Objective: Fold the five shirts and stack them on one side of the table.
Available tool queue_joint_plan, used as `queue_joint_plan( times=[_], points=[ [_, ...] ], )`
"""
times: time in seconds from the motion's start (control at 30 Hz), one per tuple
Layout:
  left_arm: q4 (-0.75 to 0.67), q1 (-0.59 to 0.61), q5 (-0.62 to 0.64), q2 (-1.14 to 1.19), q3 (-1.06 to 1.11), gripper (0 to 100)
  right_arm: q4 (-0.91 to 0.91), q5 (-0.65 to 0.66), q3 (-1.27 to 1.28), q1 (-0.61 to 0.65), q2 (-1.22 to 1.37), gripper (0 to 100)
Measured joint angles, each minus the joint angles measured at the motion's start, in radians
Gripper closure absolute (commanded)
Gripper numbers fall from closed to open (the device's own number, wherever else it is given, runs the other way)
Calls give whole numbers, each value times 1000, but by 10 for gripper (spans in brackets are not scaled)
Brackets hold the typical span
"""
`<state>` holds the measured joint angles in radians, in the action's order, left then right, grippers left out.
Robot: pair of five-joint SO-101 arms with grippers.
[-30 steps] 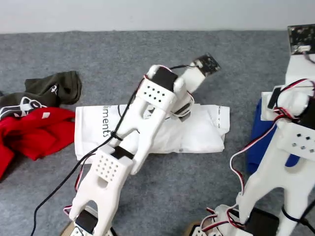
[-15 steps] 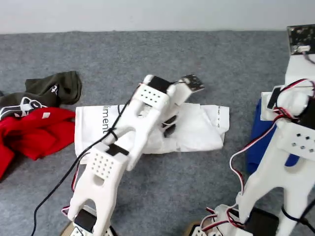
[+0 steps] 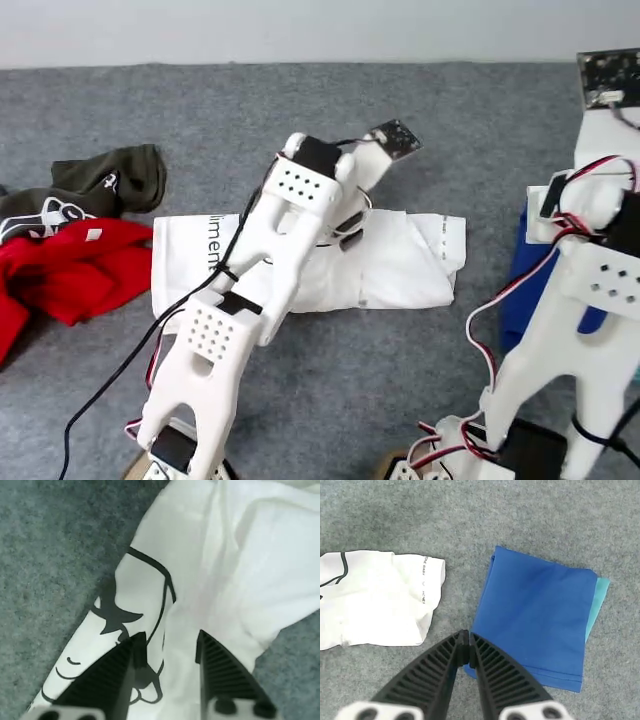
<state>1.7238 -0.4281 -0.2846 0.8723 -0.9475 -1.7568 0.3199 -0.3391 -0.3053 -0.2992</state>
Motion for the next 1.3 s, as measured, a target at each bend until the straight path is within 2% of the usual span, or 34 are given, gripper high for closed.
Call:
queue_joint_plan(
  times=[0.13,0.23,0.5,0.63,0.83,1.3],
  points=[
    [2,2,5,-72,34,838,0,0,2,0,0,988],
    [2,37,12,-175,146,838,0,0,2,0,0,988],
    [3,261,58,-480,516,836,0,0,2,14,0,987],
    [3,305,54,-557,597,835,0,0,64,75,34,987],
    [3,305,49,-554,649,837,17,0,186,215,172,987],
    [-37,328,52,-272,666,838,293,-92,195,331,575,989]
  ],
)
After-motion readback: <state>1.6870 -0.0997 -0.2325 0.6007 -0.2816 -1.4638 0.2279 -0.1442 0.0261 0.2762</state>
